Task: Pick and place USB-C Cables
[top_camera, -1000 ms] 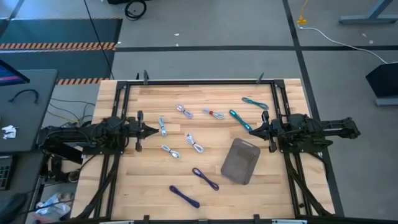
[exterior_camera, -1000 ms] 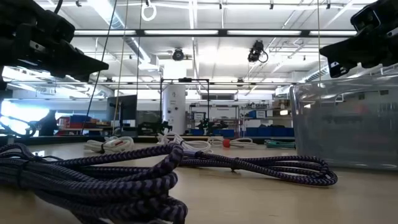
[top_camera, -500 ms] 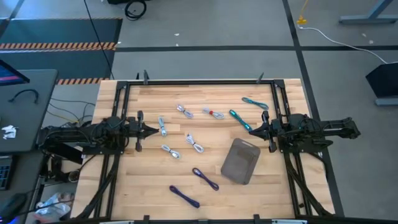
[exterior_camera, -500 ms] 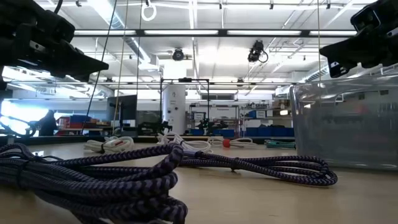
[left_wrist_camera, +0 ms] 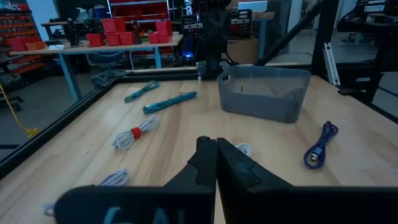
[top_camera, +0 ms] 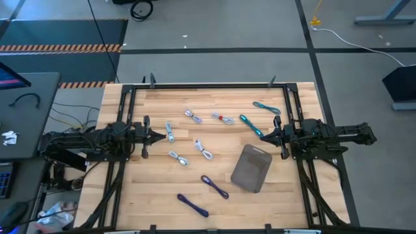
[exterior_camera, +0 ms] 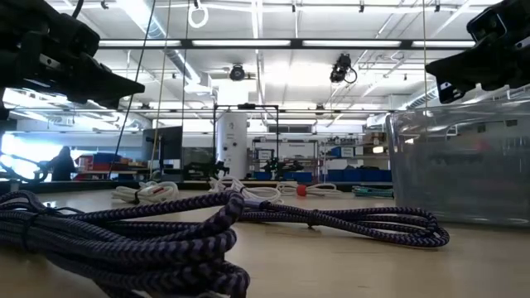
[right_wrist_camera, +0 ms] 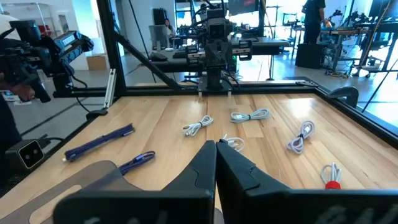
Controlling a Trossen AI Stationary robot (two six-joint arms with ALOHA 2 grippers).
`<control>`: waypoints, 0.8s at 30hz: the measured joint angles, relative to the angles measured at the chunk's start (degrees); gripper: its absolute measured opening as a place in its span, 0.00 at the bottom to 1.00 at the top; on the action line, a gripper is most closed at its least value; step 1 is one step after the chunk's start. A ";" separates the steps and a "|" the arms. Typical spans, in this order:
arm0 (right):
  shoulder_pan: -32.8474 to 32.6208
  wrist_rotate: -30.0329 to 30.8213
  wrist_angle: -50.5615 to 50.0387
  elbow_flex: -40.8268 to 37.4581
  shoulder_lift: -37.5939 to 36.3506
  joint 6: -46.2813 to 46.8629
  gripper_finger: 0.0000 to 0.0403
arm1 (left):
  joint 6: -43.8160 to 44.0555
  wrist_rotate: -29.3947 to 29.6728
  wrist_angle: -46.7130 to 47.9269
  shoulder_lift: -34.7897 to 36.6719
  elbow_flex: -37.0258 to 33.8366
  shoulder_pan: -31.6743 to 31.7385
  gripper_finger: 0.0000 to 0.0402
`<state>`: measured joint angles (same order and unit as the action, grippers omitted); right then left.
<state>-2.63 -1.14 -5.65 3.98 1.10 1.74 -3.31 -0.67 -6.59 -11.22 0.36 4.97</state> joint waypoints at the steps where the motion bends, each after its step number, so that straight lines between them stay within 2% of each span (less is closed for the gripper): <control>1: 0.00 0.00 -0.01 0.00 0.00 0.01 0.03 | 0.00 0.00 0.00 0.00 -0.02 -0.02 0.02; 4: 0.00 0.02 -0.01 0.00 0.00 0.00 0.03 | -0.15 0.02 0.00 0.00 0.00 -0.01 0.02; 10: 0.02 0.04 0.52 0.00 0.00 -0.17 0.03 | -7.86 0.03 -0.02 0.00 -0.02 -0.01 0.02; 15: 0.02 0.03 3.16 0.03 -0.01 -0.22 0.03 | -7.84 0.04 -0.02 0.00 -0.02 0.00 0.02; 24: 0.02 0.02 18.80 0.03 0.00 0.82 0.03 | -7.83 0.06 -0.56 0.00 0.00 -0.01 0.02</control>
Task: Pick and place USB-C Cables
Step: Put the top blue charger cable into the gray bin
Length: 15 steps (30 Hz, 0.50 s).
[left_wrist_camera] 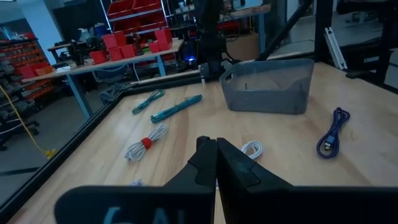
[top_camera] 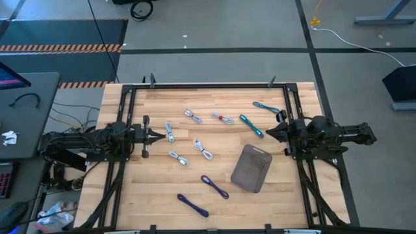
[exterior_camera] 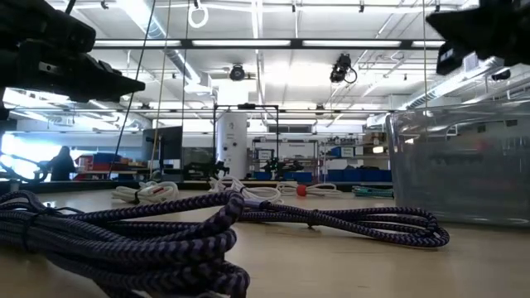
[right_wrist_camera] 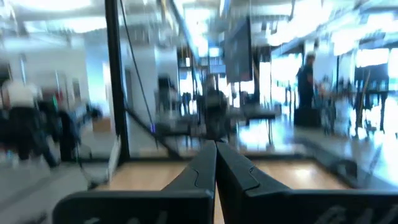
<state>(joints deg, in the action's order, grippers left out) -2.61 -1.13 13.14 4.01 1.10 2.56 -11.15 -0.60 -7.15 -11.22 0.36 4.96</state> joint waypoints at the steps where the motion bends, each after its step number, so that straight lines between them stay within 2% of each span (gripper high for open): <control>1: 0.00 0.01 2.12 0.00 0.00 1.02 0.03 | 0.00 0.00 0.05 0.00 -0.01 0.00 0.02; 8: 0.00 0.00 15.14 0.00 -0.02 12.42 0.03 | 0.00 3.32 0.01 0.00 -0.01 0.00 0.02; 12: 0.00 0.31 15.82 0.00 -0.02 11.27 0.03 | -0.01 3.85 -1.07 0.00 0.00 0.01 0.02; 15: 0.00 3.21 15.25 0.00 -0.01 7.94 0.03 | -0.01 3.85 -2.29 0.00 -0.02 0.01 0.02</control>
<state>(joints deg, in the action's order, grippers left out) -2.61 2.09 28.39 4.01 1.09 10.50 -11.16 3.25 -9.44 -11.22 0.34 4.97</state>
